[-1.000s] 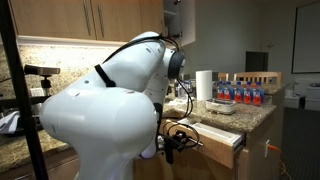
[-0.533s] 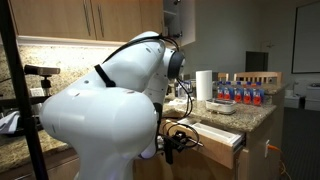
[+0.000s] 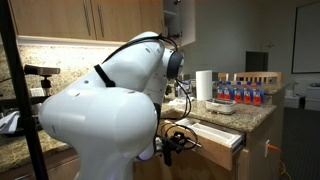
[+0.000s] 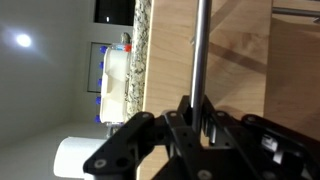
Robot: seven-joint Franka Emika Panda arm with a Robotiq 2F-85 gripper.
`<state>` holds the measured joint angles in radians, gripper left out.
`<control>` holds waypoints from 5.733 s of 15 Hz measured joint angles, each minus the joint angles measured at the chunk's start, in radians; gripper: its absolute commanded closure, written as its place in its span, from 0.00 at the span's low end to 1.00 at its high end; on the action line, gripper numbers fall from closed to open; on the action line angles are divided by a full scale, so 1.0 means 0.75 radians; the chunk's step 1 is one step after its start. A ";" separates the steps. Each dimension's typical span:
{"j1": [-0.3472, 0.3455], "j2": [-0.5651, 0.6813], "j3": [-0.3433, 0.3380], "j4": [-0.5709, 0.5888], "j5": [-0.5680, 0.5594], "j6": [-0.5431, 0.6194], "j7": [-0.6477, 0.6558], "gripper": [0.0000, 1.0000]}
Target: Open the drawer on the right.
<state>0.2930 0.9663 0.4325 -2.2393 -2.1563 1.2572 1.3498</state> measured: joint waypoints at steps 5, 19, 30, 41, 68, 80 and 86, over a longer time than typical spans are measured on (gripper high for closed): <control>0.021 0.000 0.006 -0.031 0.021 -0.028 0.031 0.92; 0.043 0.013 0.010 -0.057 0.038 -0.073 0.070 0.92; 0.067 0.065 0.024 -0.069 0.046 -0.183 0.132 0.92; 0.095 0.109 0.043 -0.070 0.088 -0.269 0.188 0.92; 0.142 0.185 0.314 -0.040 0.208 0.286 0.209 0.00; 0.132 -0.005 0.416 -0.072 0.208 0.292 0.219 0.00; 0.030 -0.264 0.488 -0.130 0.218 0.445 0.200 0.00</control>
<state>0.3155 0.7682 0.7988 -2.3372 -1.9931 1.5911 1.4994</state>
